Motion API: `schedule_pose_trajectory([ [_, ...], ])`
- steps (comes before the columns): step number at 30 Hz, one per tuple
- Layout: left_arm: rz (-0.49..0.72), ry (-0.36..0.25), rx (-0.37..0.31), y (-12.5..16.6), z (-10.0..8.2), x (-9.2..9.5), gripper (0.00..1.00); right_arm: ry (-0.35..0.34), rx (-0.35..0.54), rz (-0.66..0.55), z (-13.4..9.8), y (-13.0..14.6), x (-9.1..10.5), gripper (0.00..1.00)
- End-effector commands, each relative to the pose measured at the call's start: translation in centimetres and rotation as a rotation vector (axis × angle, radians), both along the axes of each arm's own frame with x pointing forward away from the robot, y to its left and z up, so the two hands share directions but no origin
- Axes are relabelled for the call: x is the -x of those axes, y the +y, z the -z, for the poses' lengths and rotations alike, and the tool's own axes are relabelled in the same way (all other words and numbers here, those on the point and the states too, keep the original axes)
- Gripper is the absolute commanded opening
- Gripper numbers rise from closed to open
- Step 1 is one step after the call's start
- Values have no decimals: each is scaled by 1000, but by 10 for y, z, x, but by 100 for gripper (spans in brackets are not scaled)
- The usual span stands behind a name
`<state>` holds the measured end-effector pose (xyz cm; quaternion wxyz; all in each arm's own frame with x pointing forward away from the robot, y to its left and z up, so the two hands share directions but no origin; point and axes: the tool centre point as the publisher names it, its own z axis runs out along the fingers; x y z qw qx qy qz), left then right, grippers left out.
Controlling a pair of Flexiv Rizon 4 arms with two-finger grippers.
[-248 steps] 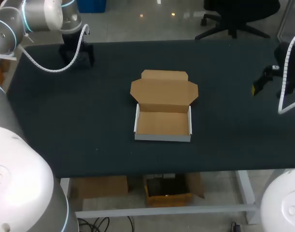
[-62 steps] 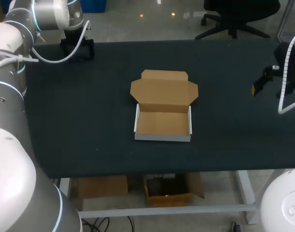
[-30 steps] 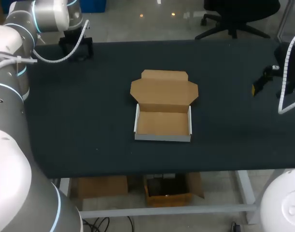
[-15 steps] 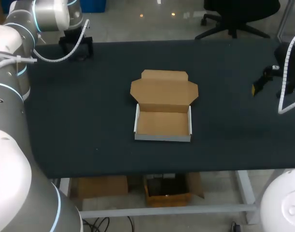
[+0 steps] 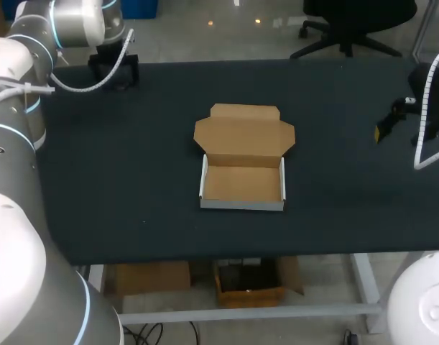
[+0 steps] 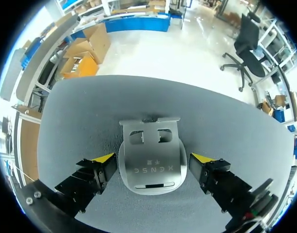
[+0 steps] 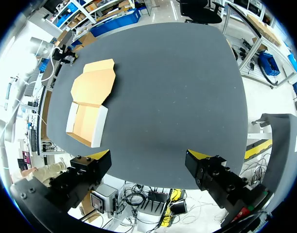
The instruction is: Assemble the packaging by folding the flat box into shape, placing the metal phone stand inside, and closing the box properly
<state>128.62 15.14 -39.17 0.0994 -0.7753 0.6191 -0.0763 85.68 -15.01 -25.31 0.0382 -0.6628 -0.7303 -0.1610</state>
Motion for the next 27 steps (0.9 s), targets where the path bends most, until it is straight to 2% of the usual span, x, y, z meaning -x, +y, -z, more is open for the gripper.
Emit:
schedule_pose_trajectory([
  [1, -6, 127, 25, 0, 6, -14, 100, 4, 2, 0, -1, 0, 0, 100],
  [8, -10, 127, 32, -1, 6, -15, 100, 4, 2, 0, -1, 0, 0, 100],
  [12, -11, 128, 34, 0, 6, -15, 95, 4, 2, 0, -1, 0, 0, 100],
  [14, -12, 128, 35, 0, 6, -14, 86, 4, 2, 0, -1, 0, 0, 100],
  [16, -13, 129, 36, 0, 5, -14, 83, 4, 2, 0, -1, 0, 0, 100],
  [27, -7, 141, 42, 0, 7, -11, 85, 4, 2, 0, -1, 0, 0, 100],
])
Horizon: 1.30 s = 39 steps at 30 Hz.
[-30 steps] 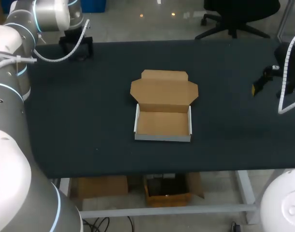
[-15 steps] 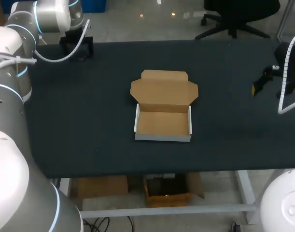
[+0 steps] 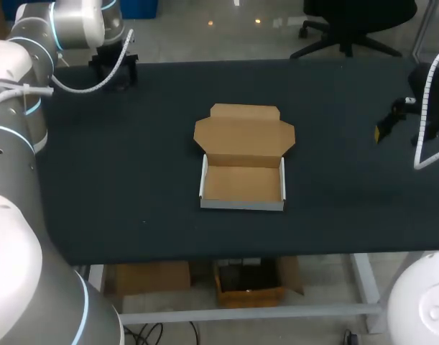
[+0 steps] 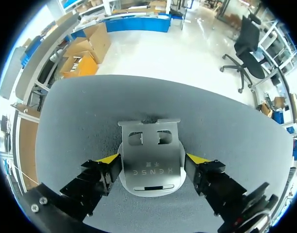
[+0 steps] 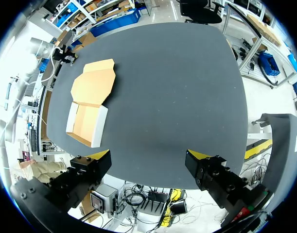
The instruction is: Assemble the packaging by folding the flat box into shape, placing the metal phone stand inside, and closing the box properly
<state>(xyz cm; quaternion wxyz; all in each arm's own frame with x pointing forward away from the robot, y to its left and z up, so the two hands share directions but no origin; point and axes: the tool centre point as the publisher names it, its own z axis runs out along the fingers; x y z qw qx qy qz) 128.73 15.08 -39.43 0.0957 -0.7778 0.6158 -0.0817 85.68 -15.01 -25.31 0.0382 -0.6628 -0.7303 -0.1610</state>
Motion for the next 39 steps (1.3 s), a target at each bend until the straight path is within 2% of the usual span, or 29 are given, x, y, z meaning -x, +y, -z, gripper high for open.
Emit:
schedule_pose_trajectory([
  [1, 0, 145, 30, 0, 4, -10, 85, 4, 2, 0, -1, 0, 0, 100],
  [11, 4, 158, 34, 0, 8, -12, 74, 4, 2, 0, -1, 0, 0, 100],
  [12, 7, 163, 38, 0, 8, -13, 63, 4, 2, 0, -1, 0, 0, 100],
  [13, 10, 166, 45, 0, 9, -13, 58, 4, 2, 0, -1, 0, 0, 100],
  [16, 10, 168, 48, 1, 10, -14, 35, 4, 2, 0, -1, 0, 0, 100],
  [18, 10, 165, 49, 2, 9, -13, 7, 4, 2, 0, -1, 0, 0, 100],
  [19, 10, 163, 49, 2, 9, -12, 0, 4, 2, 0, -1, 0, 0, 100],
  [39, 65, 28, 0, 7, -13, 8, 0, 4, 2, 0, -1, 0, 0, 100],
])
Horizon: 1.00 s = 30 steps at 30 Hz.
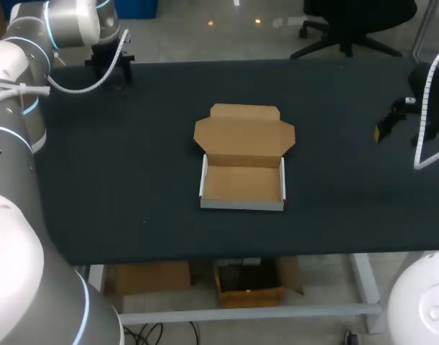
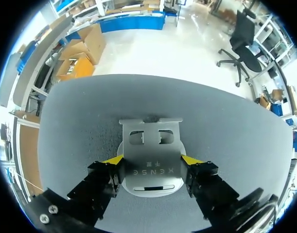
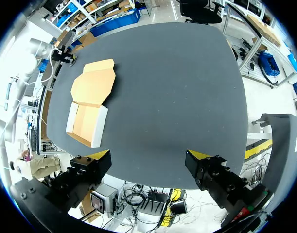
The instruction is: Assemble the packaging by folding the flat box into shape, placing the metal phone stand inside, and closing the box properly
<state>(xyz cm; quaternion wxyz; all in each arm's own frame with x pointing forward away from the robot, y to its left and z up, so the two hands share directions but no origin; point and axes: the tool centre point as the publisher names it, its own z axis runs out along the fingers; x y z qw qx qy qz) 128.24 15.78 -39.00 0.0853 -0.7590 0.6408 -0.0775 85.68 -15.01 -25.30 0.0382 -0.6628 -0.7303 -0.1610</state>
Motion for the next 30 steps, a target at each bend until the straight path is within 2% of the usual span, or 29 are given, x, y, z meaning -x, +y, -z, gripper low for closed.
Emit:
schedule_pose_trajectory([
  [1, 11, -6, -5, 0, -10, 5, 0, 4, 2, 0, -1, 0, 0, 100],
  [8, 41, -72, -14, 1, -15, 13, 0, 4, 2, 0, -1, 0, 0, 100],
  [15, 90, -112, -16, 3, -19, 23, 0, 4, 2, 0, -1, 0, 0, 100],
  [24, 149, -133, -20, 2, -28, 39, 0, -139, -66, -147, -22, 4, -7, 100],
  [27, 180, -141, -2, 1, -33, 44, 0, -180, -84, -210, -29, 6, -10, 100],
  [30, 207, -158, 5, 0, -37, 50, 0, -211, -71, -279, -34, 9, -12, 100],
])
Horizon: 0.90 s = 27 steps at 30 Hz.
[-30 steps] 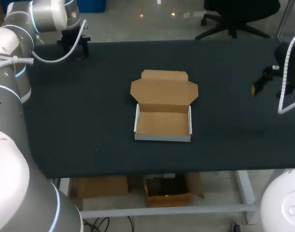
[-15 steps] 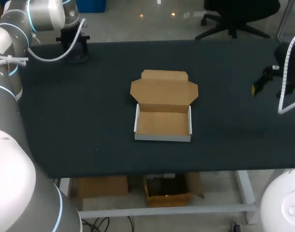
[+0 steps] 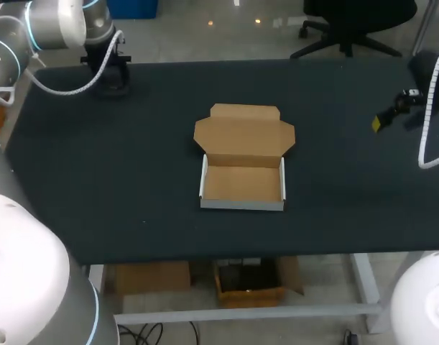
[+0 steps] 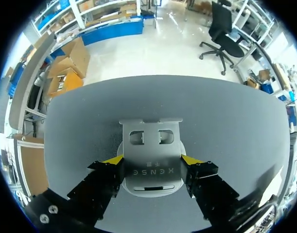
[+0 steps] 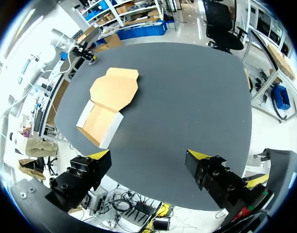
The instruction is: Assemble the packaging by folding the flat box into shape, placing the metal phone stand inside, and closing the box properly
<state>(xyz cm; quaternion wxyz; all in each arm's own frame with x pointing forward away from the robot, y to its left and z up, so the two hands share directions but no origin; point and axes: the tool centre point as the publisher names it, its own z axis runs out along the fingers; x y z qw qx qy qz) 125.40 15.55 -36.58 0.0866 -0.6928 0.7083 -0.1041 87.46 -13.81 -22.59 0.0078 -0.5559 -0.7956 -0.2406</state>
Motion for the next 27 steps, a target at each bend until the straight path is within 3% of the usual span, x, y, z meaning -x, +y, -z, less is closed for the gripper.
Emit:
schedule_pose_trajectory([
  [1, 28, -121, 17, 2, -15, 23, 0, -32, -6, -77, -9, -1, 5, 100],
  [12, 185, -159, 39, -7, -30, 44, 0, -127, 13, -331, -14, 15, 1, 100],
  [23, 307, -179, 35, -21, -43, 61, 0, -277, -24, -524, -13, 17, 4, 100],
  [27, 339, -181, 39, -27, -50, 68, 0, -291, -20, -596, -10, 16, 7, 100],
])
